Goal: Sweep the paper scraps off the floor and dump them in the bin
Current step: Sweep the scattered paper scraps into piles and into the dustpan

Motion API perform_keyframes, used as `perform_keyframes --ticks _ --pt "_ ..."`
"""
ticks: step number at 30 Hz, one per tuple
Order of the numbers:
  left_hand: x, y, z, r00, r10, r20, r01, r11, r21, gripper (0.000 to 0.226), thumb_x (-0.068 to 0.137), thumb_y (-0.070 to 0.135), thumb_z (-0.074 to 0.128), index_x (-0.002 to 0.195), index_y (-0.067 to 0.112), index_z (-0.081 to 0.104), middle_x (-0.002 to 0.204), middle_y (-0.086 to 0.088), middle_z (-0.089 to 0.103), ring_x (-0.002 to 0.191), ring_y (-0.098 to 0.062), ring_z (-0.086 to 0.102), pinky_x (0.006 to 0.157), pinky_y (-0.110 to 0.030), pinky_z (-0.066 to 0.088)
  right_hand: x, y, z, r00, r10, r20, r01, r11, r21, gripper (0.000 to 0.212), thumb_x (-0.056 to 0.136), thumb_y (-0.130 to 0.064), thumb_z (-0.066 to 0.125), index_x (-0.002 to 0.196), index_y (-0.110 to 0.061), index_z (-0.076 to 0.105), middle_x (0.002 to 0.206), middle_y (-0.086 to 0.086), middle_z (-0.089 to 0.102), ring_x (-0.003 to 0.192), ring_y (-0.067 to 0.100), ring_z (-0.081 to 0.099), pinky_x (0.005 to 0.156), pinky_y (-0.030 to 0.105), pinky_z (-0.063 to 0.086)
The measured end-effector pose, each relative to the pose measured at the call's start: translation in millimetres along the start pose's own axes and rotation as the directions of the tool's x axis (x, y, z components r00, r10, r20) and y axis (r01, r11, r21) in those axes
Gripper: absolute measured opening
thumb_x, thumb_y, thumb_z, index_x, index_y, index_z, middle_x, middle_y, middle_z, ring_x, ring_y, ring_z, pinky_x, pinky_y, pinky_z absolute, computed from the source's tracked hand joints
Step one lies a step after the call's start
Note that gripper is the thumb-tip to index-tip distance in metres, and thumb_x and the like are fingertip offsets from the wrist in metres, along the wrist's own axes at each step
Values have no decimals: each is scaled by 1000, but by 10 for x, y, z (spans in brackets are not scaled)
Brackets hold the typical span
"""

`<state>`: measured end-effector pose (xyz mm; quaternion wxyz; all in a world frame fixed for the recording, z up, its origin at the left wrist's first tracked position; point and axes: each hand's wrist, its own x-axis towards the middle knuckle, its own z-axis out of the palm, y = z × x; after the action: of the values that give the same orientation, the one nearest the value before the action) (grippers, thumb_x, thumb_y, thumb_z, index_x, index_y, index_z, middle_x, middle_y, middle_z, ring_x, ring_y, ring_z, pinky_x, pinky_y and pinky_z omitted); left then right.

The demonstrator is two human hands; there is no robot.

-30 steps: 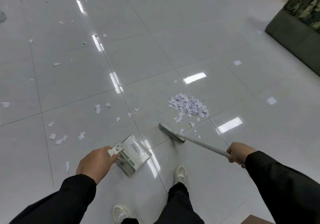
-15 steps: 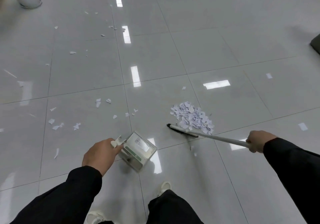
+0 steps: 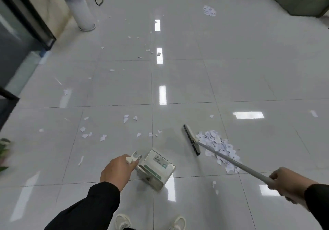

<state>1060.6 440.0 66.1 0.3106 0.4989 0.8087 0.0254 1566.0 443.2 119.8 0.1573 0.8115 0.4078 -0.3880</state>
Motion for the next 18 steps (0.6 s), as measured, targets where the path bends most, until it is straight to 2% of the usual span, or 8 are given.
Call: perform_keyframes --ticks 2,4,8,10,11,13,14,18 --pt "13 -52 -42 1000 -7 0 7 999 -45 38 97 60 55 84 26 65 75 5 66 73 -16 62 63 -32 49 -111 -307 201 999 -34 28 31 996 86 25 85 -14 61 64 -11 48 55 5 41 47 21 30 48 25 22" --pt "64 -497 -275 995 -94 -37 90 991 -101 44 96 64 54 79 24 63 72 3 65 70 -17 62 59 -32 46 -59 -1018 624 983 -144 118 124 980 157 26 84 -13 61 68 -14 40 56 7 37 50 20 28 51 27 19" --pt "119 -991 -484 979 -189 -79 169 963 -209 47 94 65 54 75 23 60 68 4 63 67 -19 59 59 -31 43 -149 -1981 1193 959 -218 180 140 919 368 18 87 -3 59 73 -7 47 57 10 42 47 18 34 46 23 24" --pt "194 -1591 -744 964 -249 -95 220 944 -246 45 96 61 56 74 23 60 66 4 62 63 -16 55 57 -31 41 -214 -2769 1671 926 -281 253 181 916 357 14 88 -2 60 76 -2 52 57 14 48 45 20 41 44 23 32" --pt "204 -1597 -737 965 -245 -94 216 944 -249 43 96 60 57 74 23 60 66 4 62 62 -15 55 56 -30 41 -295 -2881 1669 919 -286 271 167 906 389 12 88 -2 60 78 0 54 58 16 51 46 22 44 45 24 36" --pt "315 -2296 -1045 948 -302 -100 265 924 -276 41 96 60 57 77 24 63 69 4 64 65 -14 58 58 -29 43 -452 -3679 2169 881 -327 342 186 904 386 9 89 -4 61 84 3 58 63 18 56 49 24 48 47 27 40" --pt "315 -2300 -1054 950 -299 -92 264 925 -273 41 96 61 56 79 25 64 70 5 66 67 -14 60 60 -30 46 -534 -3739 2170 879 -330 343 175 894 412 9 90 -6 60 86 3 59 65 18 57 50 24 48 47 27 41" --pt "474 -3502 -1580 920 -389 -53 359 888 -288 44 94 67 52 81 27 65 73 6 68 72 -15 63 64 -32 49 -938 -5035 3092 809 -354 468 186 911 368 14 97 -13 56 90 0 59 68 14 56 49 20 47 46 24 42"
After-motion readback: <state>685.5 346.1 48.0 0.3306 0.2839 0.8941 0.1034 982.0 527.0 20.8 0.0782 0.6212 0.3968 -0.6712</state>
